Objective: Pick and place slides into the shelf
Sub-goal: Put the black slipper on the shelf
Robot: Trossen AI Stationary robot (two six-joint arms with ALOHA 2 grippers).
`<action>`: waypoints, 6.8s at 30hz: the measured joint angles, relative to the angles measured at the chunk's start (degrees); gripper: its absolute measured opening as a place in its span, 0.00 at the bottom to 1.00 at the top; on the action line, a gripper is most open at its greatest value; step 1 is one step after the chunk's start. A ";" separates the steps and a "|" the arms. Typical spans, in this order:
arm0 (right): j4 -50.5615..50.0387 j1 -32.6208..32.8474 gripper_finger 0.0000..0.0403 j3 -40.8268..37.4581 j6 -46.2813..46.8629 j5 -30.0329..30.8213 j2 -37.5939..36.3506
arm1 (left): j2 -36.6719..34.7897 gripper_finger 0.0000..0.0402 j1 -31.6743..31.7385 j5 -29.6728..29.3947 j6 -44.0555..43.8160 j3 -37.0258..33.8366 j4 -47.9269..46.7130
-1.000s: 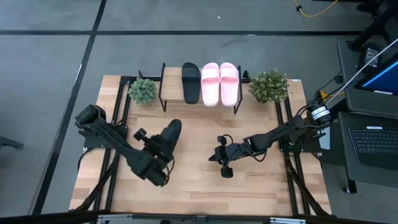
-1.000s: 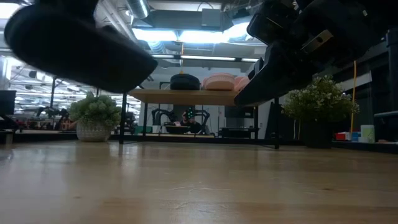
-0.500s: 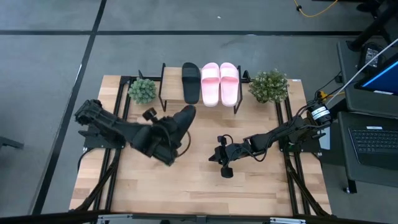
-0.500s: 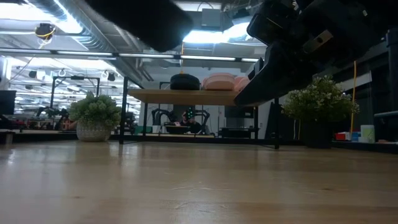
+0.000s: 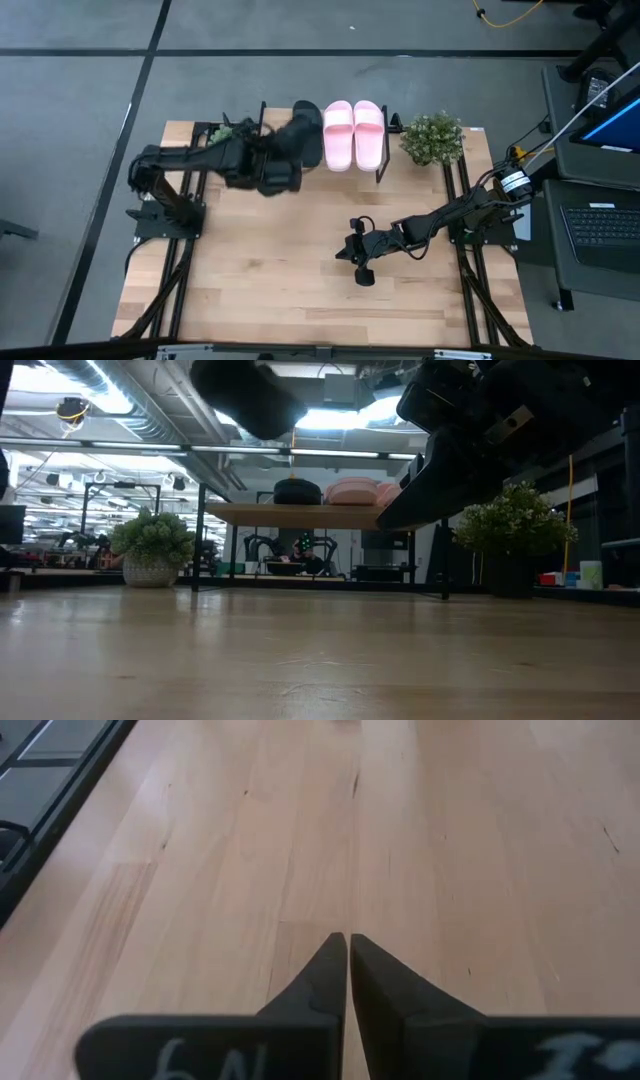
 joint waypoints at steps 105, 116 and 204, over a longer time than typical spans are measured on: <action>-0.02 0.00 0.05 0.00 -1.31 -0.02 0.04 | 17.90 0.04 27.82 3.66 13.50 0.00 3.02; -0.02 0.00 0.05 0.00 -1.24 0.00 0.04 | 17.90 0.04 27.28 2.47 13.72 0.00 3.20; -0.76 0.00 0.05 -0.02 -1.16 -0.04 0.04 | 6.70 0.26 14.43 8.72 31.33 0.02 0.19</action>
